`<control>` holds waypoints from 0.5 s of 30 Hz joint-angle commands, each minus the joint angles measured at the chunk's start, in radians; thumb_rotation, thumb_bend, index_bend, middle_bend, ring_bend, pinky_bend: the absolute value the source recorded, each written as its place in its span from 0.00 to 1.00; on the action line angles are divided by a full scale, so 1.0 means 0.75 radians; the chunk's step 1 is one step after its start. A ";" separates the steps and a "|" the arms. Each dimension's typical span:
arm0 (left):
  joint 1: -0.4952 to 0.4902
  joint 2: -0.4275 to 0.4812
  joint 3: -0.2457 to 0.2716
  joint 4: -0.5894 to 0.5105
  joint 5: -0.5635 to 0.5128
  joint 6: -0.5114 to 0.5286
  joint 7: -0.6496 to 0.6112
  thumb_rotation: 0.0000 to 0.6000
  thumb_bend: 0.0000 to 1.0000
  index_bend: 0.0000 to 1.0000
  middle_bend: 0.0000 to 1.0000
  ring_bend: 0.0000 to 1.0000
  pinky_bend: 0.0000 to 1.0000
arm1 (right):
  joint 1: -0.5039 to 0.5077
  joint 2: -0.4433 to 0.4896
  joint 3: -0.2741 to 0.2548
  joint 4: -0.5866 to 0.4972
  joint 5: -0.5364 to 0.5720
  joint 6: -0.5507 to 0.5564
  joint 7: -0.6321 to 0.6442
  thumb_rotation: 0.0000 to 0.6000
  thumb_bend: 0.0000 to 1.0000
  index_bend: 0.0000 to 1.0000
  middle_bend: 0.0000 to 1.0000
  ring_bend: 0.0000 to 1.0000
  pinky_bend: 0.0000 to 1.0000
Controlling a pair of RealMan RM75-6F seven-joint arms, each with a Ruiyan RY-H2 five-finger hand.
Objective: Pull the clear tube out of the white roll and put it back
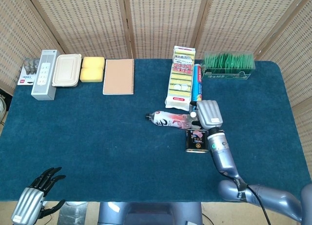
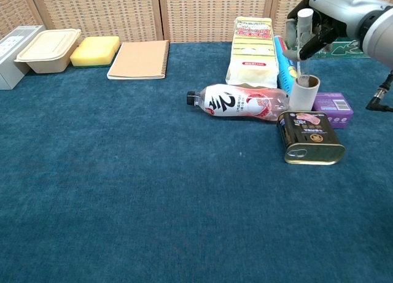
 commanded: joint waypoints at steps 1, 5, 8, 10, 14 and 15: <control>-0.001 0.002 0.000 -0.002 0.001 -0.001 0.002 1.00 0.18 0.24 0.15 0.12 0.27 | -0.003 0.006 -0.003 0.004 -0.009 -0.002 0.004 1.00 0.40 0.54 0.55 0.58 0.58; 0.000 0.002 0.001 -0.004 0.001 0.000 0.004 1.00 0.18 0.23 0.15 0.12 0.27 | -0.010 0.017 -0.001 0.002 -0.020 -0.001 0.014 1.00 0.40 0.49 0.47 0.51 0.52; 0.002 0.001 0.001 -0.002 0.002 0.002 0.004 1.00 0.18 0.23 0.15 0.12 0.27 | -0.014 0.028 -0.004 0.002 -0.029 -0.005 0.018 1.00 0.40 0.46 0.44 0.47 0.48; 0.002 0.000 0.002 -0.001 0.004 0.004 0.004 1.00 0.18 0.23 0.15 0.12 0.27 | -0.017 0.032 -0.005 0.004 -0.036 -0.006 0.024 1.00 0.40 0.45 0.42 0.45 0.47; 0.003 0.000 0.003 0.000 0.006 0.005 0.003 1.00 0.18 0.24 0.15 0.12 0.27 | -0.024 0.034 -0.007 0.016 -0.051 -0.005 0.045 1.00 0.39 0.44 0.41 0.44 0.45; 0.003 0.001 0.003 0.000 0.006 0.005 0.002 1.00 0.18 0.24 0.15 0.12 0.27 | -0.025 0.034 -0.007 0.020 -0.055 -0.005 0.050 1.00 0.39 0.44 0.41 0.43 0.44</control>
